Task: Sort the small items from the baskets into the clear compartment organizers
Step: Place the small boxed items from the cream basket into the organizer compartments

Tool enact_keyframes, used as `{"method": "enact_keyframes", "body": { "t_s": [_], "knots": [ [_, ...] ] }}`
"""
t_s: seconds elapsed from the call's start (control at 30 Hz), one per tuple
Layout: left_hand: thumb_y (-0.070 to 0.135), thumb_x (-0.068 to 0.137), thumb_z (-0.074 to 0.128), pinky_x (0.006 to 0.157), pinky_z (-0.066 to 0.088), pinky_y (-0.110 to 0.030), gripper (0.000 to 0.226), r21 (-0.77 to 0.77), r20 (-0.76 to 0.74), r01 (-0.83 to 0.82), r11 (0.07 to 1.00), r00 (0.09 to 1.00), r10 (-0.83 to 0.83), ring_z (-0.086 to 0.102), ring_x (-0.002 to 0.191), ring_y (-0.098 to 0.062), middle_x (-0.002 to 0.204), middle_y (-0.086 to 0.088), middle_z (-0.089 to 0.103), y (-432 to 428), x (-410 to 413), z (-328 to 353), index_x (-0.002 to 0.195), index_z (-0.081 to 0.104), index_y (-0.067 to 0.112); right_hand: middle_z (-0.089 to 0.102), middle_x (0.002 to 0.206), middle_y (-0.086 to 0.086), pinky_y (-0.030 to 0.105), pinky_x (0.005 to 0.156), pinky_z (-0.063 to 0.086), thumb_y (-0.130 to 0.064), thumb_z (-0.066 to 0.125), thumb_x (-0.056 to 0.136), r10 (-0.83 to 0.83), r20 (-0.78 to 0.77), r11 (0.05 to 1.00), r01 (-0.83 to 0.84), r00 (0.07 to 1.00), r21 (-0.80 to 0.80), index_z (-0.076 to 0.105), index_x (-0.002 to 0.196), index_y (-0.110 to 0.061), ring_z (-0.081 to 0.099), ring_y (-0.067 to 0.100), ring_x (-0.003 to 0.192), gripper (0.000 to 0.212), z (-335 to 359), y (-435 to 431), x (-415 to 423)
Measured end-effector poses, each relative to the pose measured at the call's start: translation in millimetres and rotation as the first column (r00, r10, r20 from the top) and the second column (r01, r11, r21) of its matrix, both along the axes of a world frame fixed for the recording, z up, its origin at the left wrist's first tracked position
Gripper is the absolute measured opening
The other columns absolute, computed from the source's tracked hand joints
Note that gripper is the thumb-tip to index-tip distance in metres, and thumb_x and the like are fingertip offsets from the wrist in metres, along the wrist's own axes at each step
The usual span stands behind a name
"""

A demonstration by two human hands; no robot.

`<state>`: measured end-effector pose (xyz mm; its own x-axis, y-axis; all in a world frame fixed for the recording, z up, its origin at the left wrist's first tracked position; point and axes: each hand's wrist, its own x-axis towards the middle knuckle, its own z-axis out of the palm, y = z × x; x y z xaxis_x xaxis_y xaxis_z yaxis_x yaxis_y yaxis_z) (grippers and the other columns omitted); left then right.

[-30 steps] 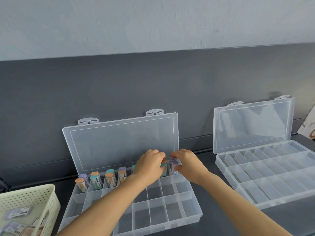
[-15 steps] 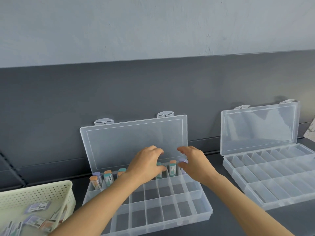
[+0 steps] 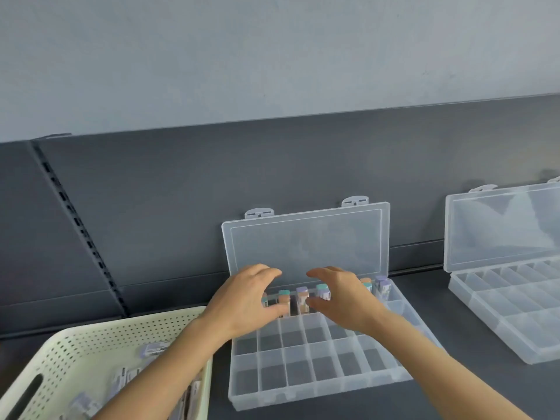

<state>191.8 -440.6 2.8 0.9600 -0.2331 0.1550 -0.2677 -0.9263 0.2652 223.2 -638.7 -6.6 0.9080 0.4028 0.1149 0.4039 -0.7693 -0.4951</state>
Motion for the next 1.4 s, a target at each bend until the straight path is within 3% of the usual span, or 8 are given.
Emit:
{"method": "enact_keyframes", "body": {
  "t_s": [0.2,0.33,0.67,0.9,1.07,1.23,1.33,1.4],
  "knots": [
    [0.053,0.086,0.058,0.102,0.037,-0.023,0.063,-0.017,0.008,-0.066,0.998,0.998,0.066,0.039,0.128,-0.004,0.143,0.015,0.04,65.5,-33.9,-4.2,0.142,0.04,0.029,0.049,0.14,-0.003,0.021,0.089,0.043,-0.03,0.06,0.091,0.078,0.015,0.997,-0.078,0.997,0.014,0.045,0.139,-0.024,0.057,0.016,0.112,0.05,3.8,61.5,-20.3],
    [0.051,0.087,0.057,0.1,0.037,-0.02,0.056,-0.044,-0.012,-0.116,0.992,0.993,0.116,0.043,0.123,-0.001,0.137,0.019,0.043,109.5,-54.4,-9.5,0.138,0.045,0.031,0.054,0.134,-0.004,0.025,0.09,0.048,-0.032,0.059,0.092,0.113,0.024,0.993,-0.114,0.993,0.015,0.05,0.134,-0.025,0.059,0.015,0.104,0.044,4.2,98.8,-33.5],
    [0.044,0.09,0.058,0.097,0.043,-0.026,0.037,0.062,-0.223,-0.158,0.985,0.96,0.169,0.052,0.111,-0.003,0.122,0.016,0.053,204.6,-91.4,-41.6,0.125,0.057,0.031,0.059,0.126,-0.002,0.015,0.076,0.045,-0.026,0.056,0.094,0.23,0.078,0.972,-0.227,0.97,-0.056,0.057,0.127,-0.019,0.06,0.017,0.101,0.034,-5.9,164.5,-60.8],
    [0.03,0.091,0.061,0.102,0.04,-0.025,0.038,0.09,-0.31,-0.161,0.983,0.933,0.181,0.048,0.117,-0.003,0.129,0.015,0.051,247.1,-107.1,-49.2,0.128,0.056,0.03,0.055,0.133,0.002,0.026,0.095,0.045,-0.026,0.053,0.094,0.315,0.009,0.944,-0.313,0.949,-0.102,0.056,0.13,-0.017,0.054,0.019,0.117,0.037,-14.9,213.9,-75.5],
    [0.006,0.083,0.059,0.085,0.053,-0.034,0.034,0.184,-0.449,-0.078,0.98,0.88,0.155,0.059,0.097,-0.011,0.11,0.008,0.056,254.8,-118.7,-54.7,0.111,0.065,0.025,0.061,0.124,0.005,0.033,0.088,0.05,-0.027,0.054,0.092,0.292,-0.105,0.924,-0.309,0.951,-0.225,0.057,0.126,-0.017,0.059,0.024,0.106,0.035,-34.3,247.8,-79.7],
    [-0.001,0.084,0.051,0.077,0.048,-0.034,0.029,0.271,-0.412,-0.043,0.962,0.898,0.157,0.055,0.094,-0.02,0.102,0.002,0.053,254.1,-119.7,-56.8,0.103,0.062,0.017,0.061,0.114,0.008,0.027,0.067,0.044,-0.014,0.051,0.091,0.226,-0.163,0.865,-0.275,0.96,-0.419,0.056,0.118,-0.011,0.059,0.023,0.093,0.027,-51.5,267.5,-80.9],
    [0.006,0.087,0.052,0.07,0.044,-0.031,0.016,0.293,-0.372,-0.105,0.95,0.903,0.214,0.055,0.09,-0.021,0.102,0.0,0.056,254.8,-119.1,-55.7,0.095,0.057,0.018,0.062,0.108,0.009,0.027,0.067,0.044,-0.022,0.05,0.095,0.211,-0.151,0.862,-0.257,0.966,-0.436,0.057,0.111,-0.009,0.058,0.023,0.087,0.022,-54.6,274.6,-81.2],
    [0.013,0.088,0.055,0.07,0.045,-0.03,0.015,0.252,-0.31,-0.191,0.949,0.913,0.267,0.057,0.088,-0.02,0.101,-0.001,0.057,254.6,-117.4,-54.5,0.102,0.059,0.016,0.061,0.099,0.007,0.025,0.066,0.045,-0.026,0.053,0.094,0.18,-0.166,0.882,-0.234,0.969,-0.41,0.058,0.108,-0.009,0.055,0.02,0.08,0.023,-56.2,278.7,-79.2]
  ]
}}
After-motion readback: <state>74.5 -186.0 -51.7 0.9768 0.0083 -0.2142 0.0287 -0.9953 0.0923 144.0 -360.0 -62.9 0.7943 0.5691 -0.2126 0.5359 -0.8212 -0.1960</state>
